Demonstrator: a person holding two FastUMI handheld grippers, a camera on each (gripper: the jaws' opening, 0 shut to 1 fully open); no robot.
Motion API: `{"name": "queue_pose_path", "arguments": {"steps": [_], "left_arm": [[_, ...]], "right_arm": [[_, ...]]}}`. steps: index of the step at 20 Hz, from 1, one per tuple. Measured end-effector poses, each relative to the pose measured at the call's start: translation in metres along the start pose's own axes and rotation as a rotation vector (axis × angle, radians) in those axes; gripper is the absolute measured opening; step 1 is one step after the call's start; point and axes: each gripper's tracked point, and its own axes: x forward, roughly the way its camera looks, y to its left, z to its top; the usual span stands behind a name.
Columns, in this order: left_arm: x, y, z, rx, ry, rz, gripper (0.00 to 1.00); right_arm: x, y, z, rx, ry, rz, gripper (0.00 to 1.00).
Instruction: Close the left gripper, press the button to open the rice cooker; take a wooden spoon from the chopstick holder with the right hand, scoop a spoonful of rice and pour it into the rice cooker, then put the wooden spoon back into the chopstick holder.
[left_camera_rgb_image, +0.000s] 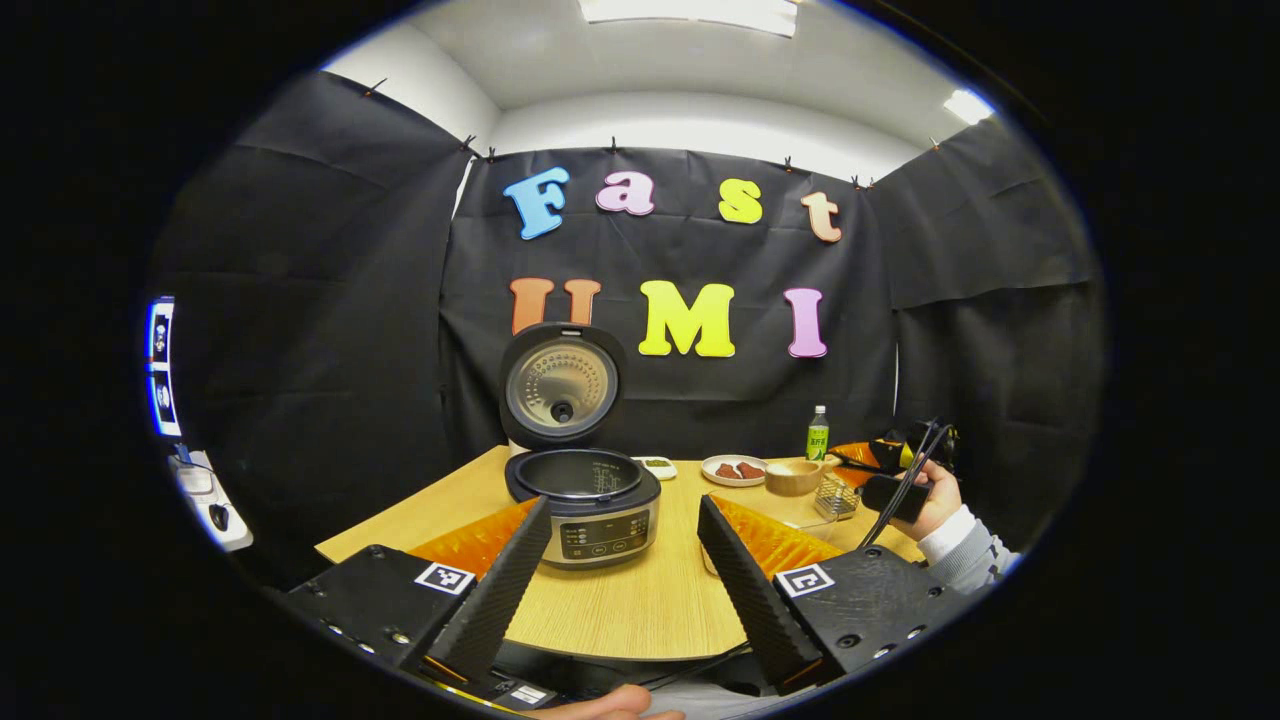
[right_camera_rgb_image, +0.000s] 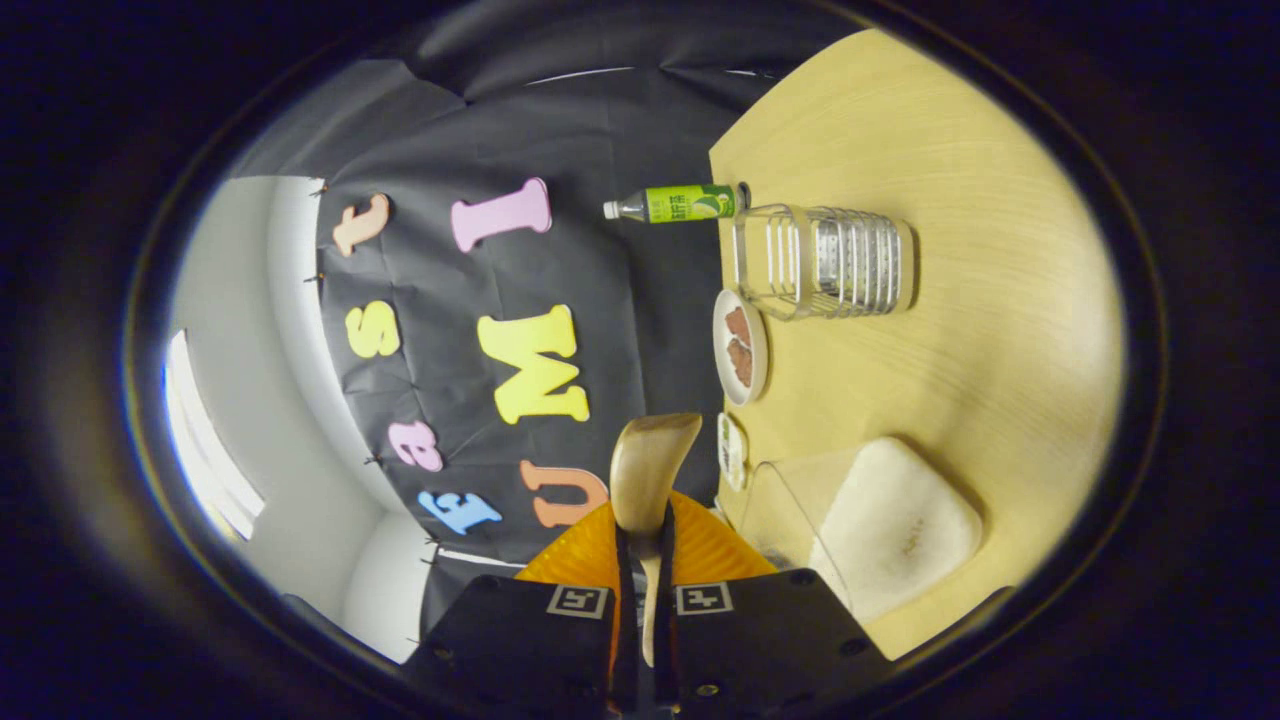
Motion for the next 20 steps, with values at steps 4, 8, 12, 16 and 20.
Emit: {"name": "queue_pose_path", "arguments": {"steps": [4,8,12,16,20], "left_arm": [[-0.005,0.006,0.004,-0.005,-0.008,-0.001,0.94],[-0.011,0.014,0.012,-0.025,-0.027,-0.017,0.94],[-0.018,0.034,0.012,-0.017,-0.035,-0.002,0.94],[-0.017,0.061,0.008,-0.060,-0.046,0.019,0.94],[-0.006,0.077,-0.007,-0.041,0.002,0.060,0.94]], "right_arm": [[0.003,0.028,-0.019,-0.028,0.014,0.046,0.11],[0.016,0.053,-0.056,-0.053,0.053,0.079,0.11],[0.036,0.072,-0.093,-0.111,0.090,0.074,0.11],[0.063,0.082,-0.121,-0.209,0.096,0.027,0.11],[0.100,0.090,-0.154,-0.321,0.102,-0.010,0.12]]}}
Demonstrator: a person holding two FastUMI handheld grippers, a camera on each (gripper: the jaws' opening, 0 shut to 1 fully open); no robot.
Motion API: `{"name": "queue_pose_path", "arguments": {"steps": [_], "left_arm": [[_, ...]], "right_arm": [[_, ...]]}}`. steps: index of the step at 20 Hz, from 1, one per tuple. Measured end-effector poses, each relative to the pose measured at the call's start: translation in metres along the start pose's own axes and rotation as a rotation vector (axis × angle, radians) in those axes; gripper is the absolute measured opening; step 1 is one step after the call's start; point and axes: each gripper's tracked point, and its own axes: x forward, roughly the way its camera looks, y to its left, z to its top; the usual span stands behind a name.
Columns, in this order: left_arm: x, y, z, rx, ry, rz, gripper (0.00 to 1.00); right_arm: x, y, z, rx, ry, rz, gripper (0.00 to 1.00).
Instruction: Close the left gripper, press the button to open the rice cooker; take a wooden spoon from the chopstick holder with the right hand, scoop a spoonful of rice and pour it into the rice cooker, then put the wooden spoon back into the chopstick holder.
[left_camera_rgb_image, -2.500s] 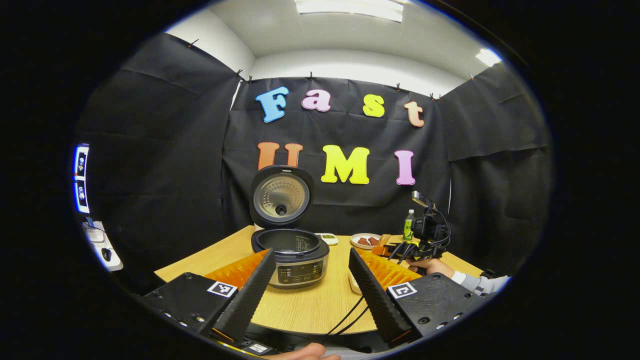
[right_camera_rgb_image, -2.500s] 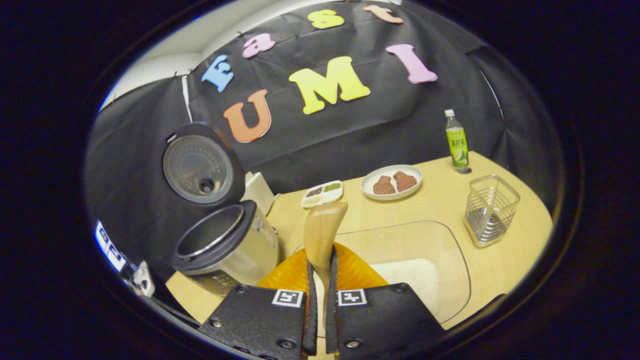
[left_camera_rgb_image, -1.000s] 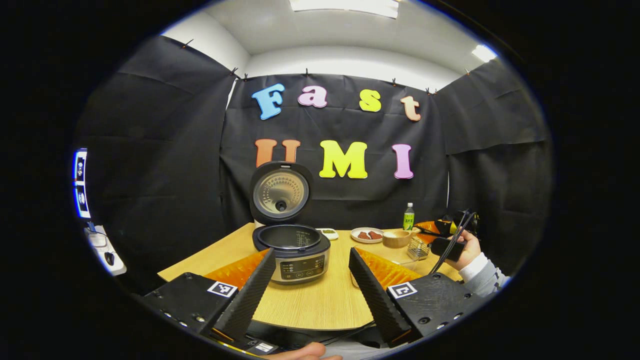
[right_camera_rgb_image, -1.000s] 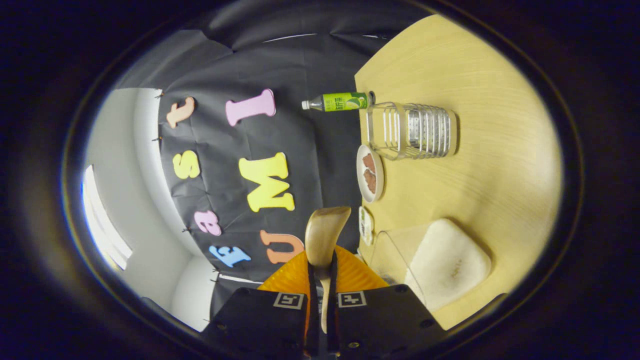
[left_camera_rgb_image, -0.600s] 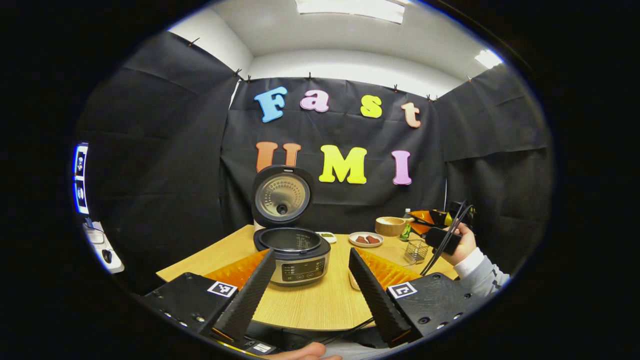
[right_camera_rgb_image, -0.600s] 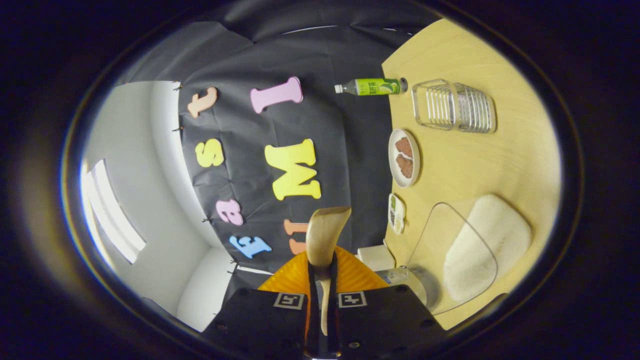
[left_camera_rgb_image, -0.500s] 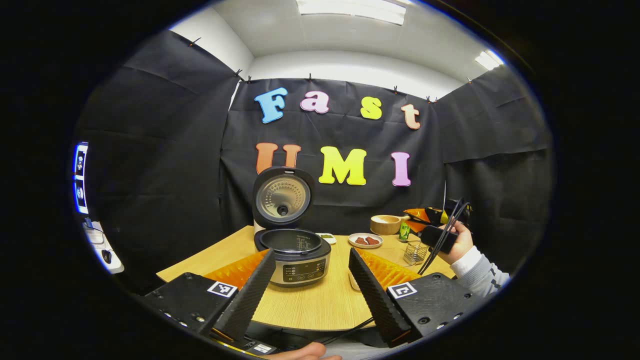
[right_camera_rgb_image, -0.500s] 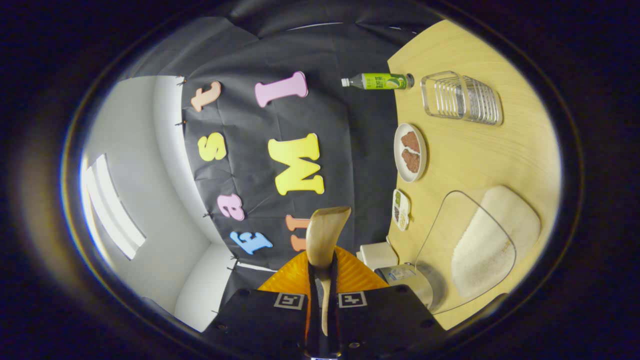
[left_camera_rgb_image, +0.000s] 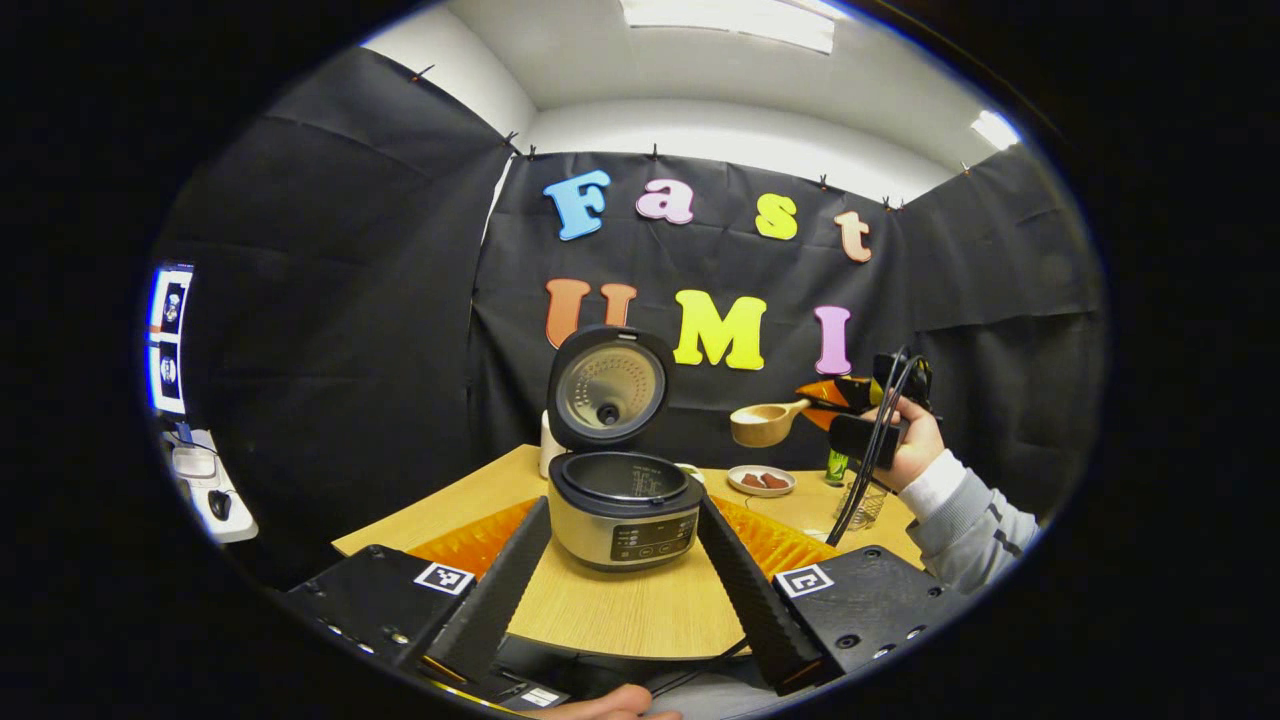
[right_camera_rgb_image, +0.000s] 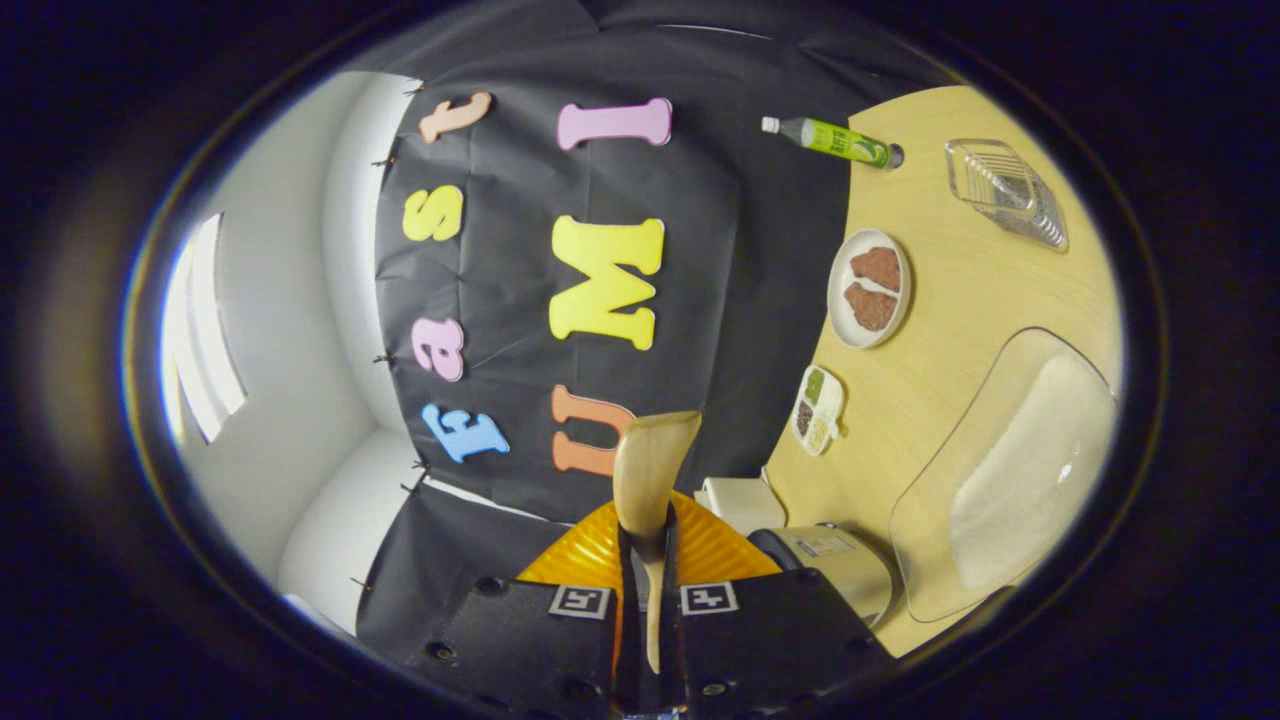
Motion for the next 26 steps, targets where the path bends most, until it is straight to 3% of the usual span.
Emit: {"name": "queue_pose_path", "arguments": {"steps": [7,17,22,26], "left_arm": [[-0.016,0.011,0.002,0.015,-0.011,0.006,0.94],[-0.024,0.035,0.005,-0.012,-0.028,0.045,0.94],[-0.021,0.039,-0.002,-0.013,-0.008,0.066,0.94],[-0.020,0.042,-0.010,-0.008,0.004,0.072,0.94]], "right_arm": [[0.049,0.016,-0.036,-0.354,-0.017,-0.104,0.12],[0.073,0.057,-0.092,-0.809,-0.017,-0.140,0.12],[0.069,0.077,-0.105,-1.117,-0.084,-0.127,0.13],[0.068,0.074,-0.132,-1.314,-0.056,-0.077,0.12]]}}
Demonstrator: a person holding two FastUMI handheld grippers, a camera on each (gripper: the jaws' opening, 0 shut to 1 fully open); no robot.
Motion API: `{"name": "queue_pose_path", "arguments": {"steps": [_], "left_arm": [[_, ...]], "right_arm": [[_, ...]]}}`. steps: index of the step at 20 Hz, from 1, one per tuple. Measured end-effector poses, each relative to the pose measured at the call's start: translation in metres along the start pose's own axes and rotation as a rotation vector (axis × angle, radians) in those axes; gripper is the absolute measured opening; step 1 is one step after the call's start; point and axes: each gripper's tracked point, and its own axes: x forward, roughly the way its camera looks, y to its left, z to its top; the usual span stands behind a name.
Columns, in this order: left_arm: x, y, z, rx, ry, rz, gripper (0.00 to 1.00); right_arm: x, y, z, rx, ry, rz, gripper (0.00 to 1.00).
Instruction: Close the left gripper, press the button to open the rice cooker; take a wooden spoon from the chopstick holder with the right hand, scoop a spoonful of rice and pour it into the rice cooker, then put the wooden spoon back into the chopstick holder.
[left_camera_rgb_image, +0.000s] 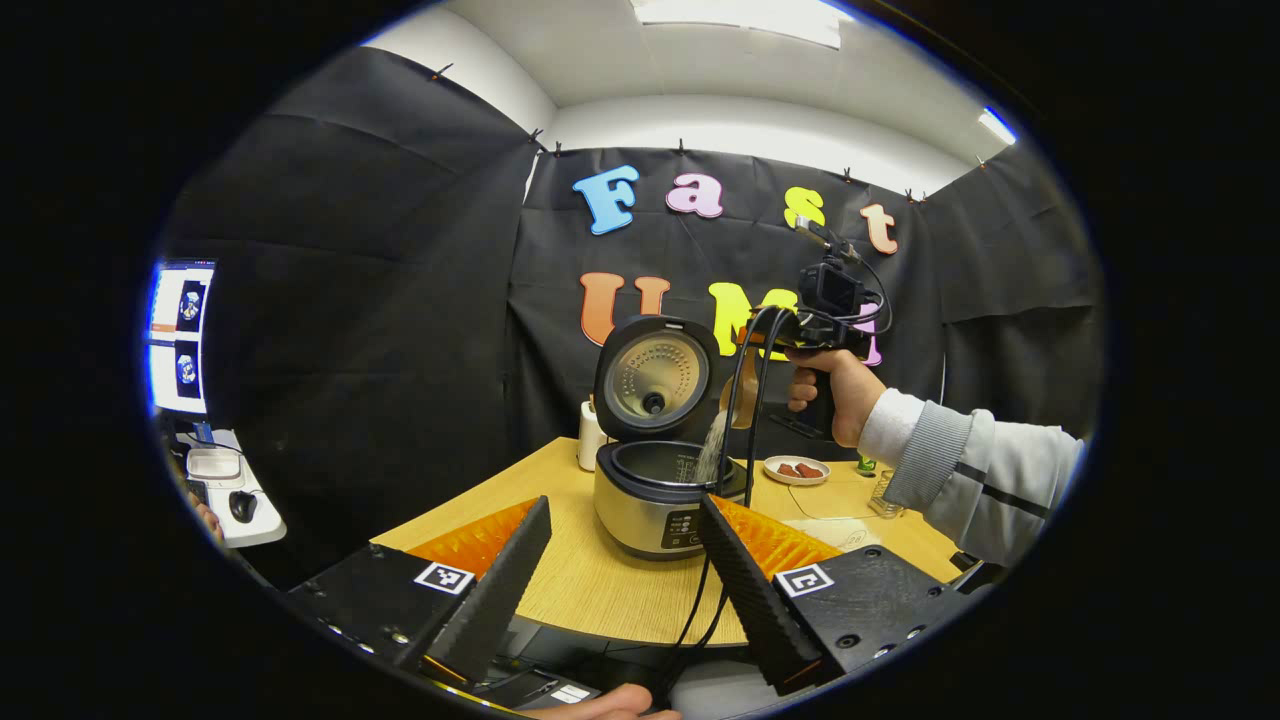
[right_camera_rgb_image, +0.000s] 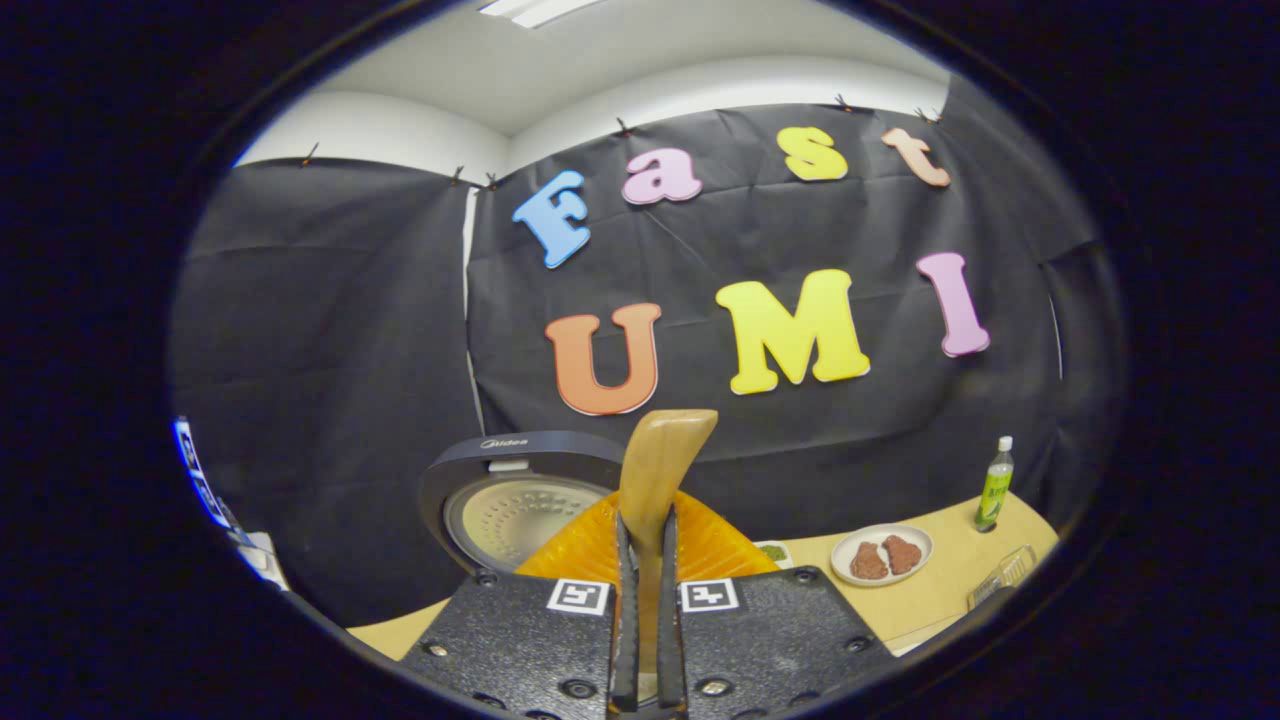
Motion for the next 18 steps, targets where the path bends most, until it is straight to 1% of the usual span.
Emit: {"name": "queue_pose_path", "arguments": {"steps": [5,8,12,13,15,18], "left_arm": [[0.003,-0.002,-0.005,-0.001,0.006,0.002,0.94],[0.005,-0.002,-0.006,-0.003,0.007,-0.001,0.94],[0.003,-0.003,-0.007,-0.001,0.015,0.013,0.94],[0.001,-0.003,-0.004,-0.002,0.006,0.021,0.94],[-0.002,-0.008,0.004,-0.003,-0.018,0.020,0.94],[-0.004,-0.015,0.006,-0.011,-0.029,0.009,0.94]], "right_arm": [[-0.004,0.029,-0.018,-0.187,-0.004,0.064,0.13],[-0.005,0.038,-0.026,-0.299,-0.014,0.075,0.13],[-0.009,0.042,-0.034,-0.386,-0.013,0.082,0.13],[-0.012,0.040,-0.033,-0.393,-0.015,0.081,0.13],[-0.020,0.028,-0.030,-0.368,-0.012,0.075,0.12],[-0.026,-0.009,-0.019,-0.316,-0.015,0.034,0.12]]}}
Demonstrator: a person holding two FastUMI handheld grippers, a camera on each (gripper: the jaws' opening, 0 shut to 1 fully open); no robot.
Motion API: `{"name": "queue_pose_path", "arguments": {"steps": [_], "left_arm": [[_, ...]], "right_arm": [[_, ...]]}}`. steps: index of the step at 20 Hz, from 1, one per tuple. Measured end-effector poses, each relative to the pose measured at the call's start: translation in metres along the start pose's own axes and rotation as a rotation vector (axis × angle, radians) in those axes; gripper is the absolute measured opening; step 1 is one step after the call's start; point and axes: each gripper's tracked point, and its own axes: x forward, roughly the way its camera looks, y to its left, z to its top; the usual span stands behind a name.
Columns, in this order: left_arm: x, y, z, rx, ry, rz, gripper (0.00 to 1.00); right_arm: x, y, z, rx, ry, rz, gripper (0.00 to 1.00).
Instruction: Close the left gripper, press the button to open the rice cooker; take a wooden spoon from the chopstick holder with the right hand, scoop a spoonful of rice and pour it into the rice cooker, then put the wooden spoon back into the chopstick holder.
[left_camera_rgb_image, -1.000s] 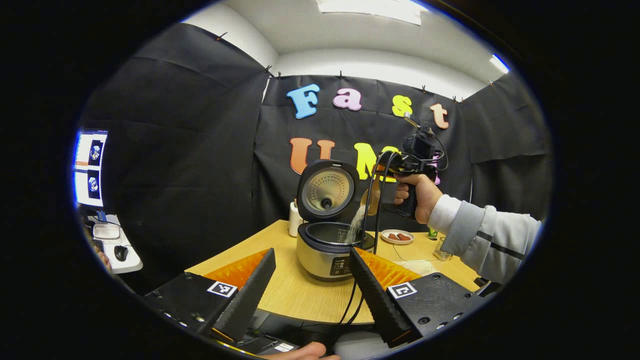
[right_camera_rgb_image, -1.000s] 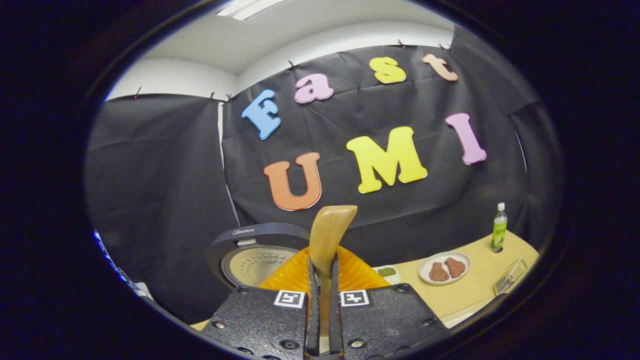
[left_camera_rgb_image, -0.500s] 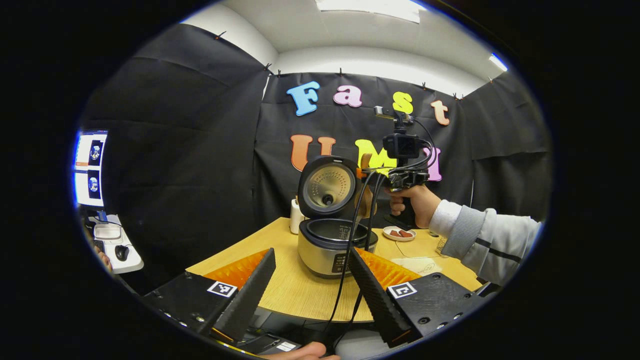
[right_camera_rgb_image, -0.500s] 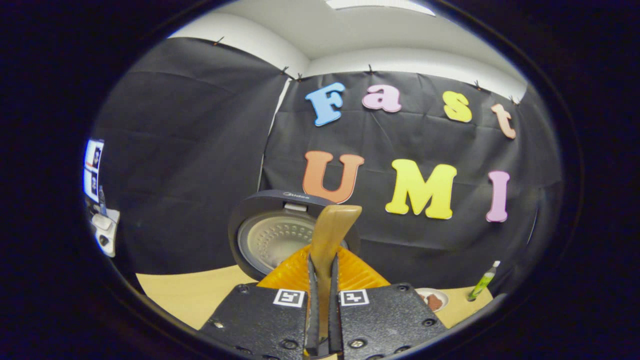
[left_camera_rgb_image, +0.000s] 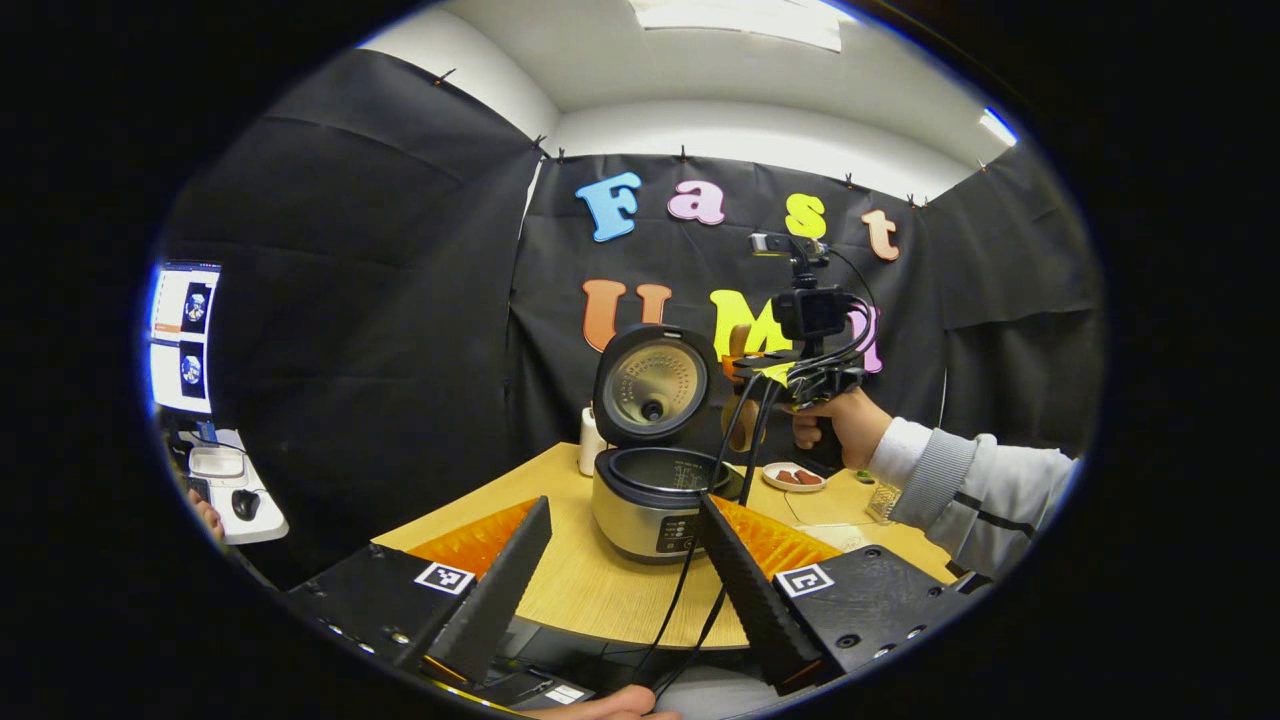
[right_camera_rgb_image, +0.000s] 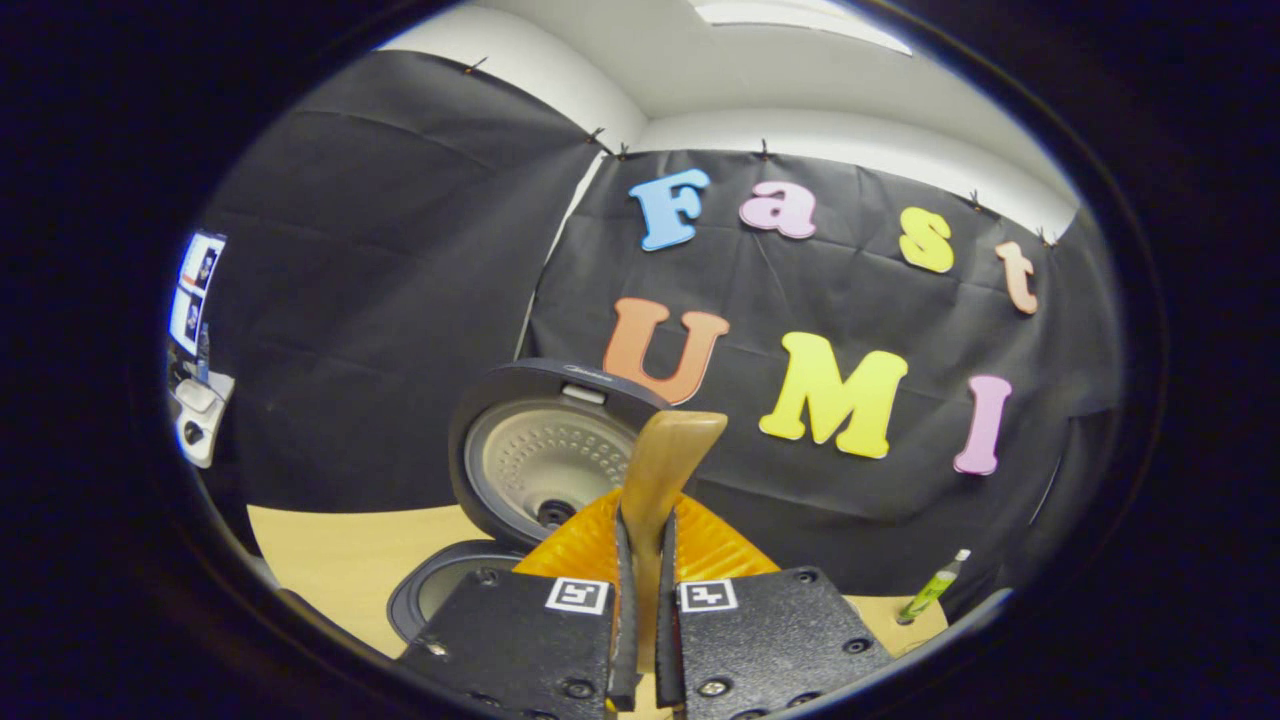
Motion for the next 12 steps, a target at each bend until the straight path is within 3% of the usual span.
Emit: {"name": "queue_pose_path", "arguments": {"steps": [5,12], "left_arm": [[-0.003,-0.016,0.008,0.035,-0.012,0.017,0.94],[-0.007,-0.059,0.023,0.049,-0.049,-0.034,0.94]], "right_arm": [[-0.020,-0.077,-0.009,0.050,0.011,-0.086,0.14],[-0.054,-0.185,-0.027,0.065,0.025,-0.206,0.13]]}}
